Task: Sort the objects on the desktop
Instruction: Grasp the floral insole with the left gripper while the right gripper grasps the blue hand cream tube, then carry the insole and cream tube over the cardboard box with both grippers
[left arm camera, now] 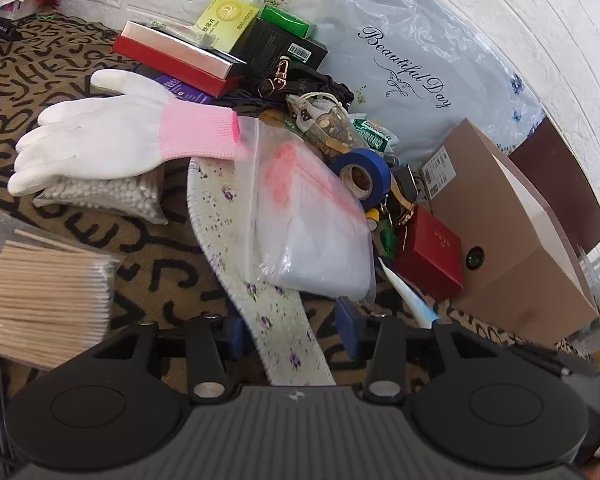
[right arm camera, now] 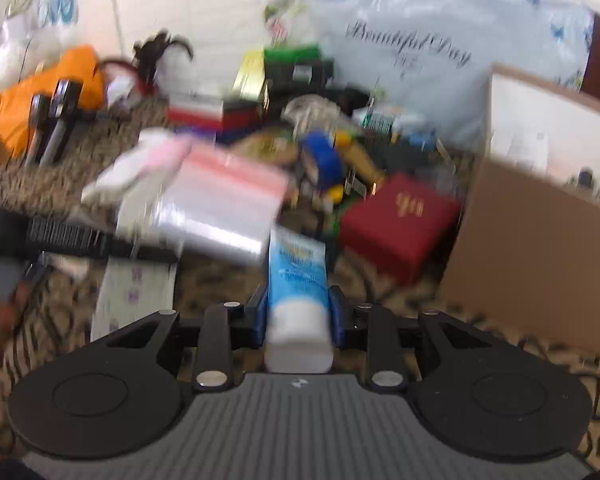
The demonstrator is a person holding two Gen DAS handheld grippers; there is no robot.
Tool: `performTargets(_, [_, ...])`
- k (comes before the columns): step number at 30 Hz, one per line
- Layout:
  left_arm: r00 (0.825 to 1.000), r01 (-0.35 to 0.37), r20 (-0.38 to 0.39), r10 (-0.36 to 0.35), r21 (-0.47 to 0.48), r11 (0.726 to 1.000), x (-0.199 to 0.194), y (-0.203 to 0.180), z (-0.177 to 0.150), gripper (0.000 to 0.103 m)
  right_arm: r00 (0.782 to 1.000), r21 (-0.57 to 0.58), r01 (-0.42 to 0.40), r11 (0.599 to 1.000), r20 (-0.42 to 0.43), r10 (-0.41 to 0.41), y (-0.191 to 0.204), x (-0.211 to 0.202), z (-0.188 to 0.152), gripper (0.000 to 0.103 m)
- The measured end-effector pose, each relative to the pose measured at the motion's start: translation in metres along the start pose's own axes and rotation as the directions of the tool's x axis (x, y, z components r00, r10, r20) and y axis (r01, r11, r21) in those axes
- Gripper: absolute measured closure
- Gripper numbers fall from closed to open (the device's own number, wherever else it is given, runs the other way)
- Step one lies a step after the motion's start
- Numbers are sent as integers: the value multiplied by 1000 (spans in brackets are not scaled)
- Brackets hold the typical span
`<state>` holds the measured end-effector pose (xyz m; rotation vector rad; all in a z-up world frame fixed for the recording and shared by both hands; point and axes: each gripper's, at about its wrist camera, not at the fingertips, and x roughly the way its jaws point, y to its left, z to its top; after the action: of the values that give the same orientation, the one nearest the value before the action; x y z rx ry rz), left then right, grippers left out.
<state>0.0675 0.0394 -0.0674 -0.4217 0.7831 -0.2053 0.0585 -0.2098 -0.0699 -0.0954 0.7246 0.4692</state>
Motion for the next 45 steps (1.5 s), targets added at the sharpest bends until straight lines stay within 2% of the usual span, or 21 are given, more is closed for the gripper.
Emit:
performTargets(3, [1000, -8, -17, 8, 11, 1000, 4, -2, 2, 89, 999, 2, 1, 1000, -49, -1, 1, 11, -7, 71])
performTargets(9, [1000, -24, -20, 24, -1, 1000, 9, -4, 0, 87, 1000, 4, 0, 1000, -27, 1, 2, 30, -4, 69])
performTargets(12, [1000, -7, -21, 7, 1, 1000, 3, -4, -2, 97, 1000, 39, -4, 999, -21, 5, -1, 32, -4, 71])
performTargets(16, [1000, 9, 7, -10, 91, 996, -26, -19, -6, 100, 1000, 64, -28, 998, 17, 27, -4, 5, -9, 73])
performTargets(22, [995, 79, 56, -87, 135, 988, -74, -38, -7, 103, 990, 57, -45, 997, 137, 37, -9, -49, -6, 73])
performTargets(27, [973, 156, 138, -186, 206, 966, -102, -70, 7, 103, 971, 74, -45, 996, 240, 26, -20, -84, 2, 73])
performTargets(33, [939, 255, 157, -306, 280, 926, -86, -125, 35, 103, 931, 105, 16, 994, 360, -53, -47, -121, 15, 73])
performTargets(38, [906, 357, 123, -405, 292, 887, -59, -181, 60, 103, 897, 161, 97, 982, 414, -157, -81, -145, 22, 73])
performTargets(42, [895, 382, 97, -435, 335, 861, -33, -224, 79, 103, 872, 211, 157, 965, 429, -236, -112, -156, 26, 73])
performTargets(44, [886, 411, 57, -460, 363, 837, -16, -243, 89, 103, 861, 239, 183, 954, 429, -273, -128, -160, 27, 73])
performTargets(45, [887, 414, 34, -460, 377, 828, -7, -252, 92, 103, 855, 251, 200, 947, 427, -293, -136, -160, 28, 73])
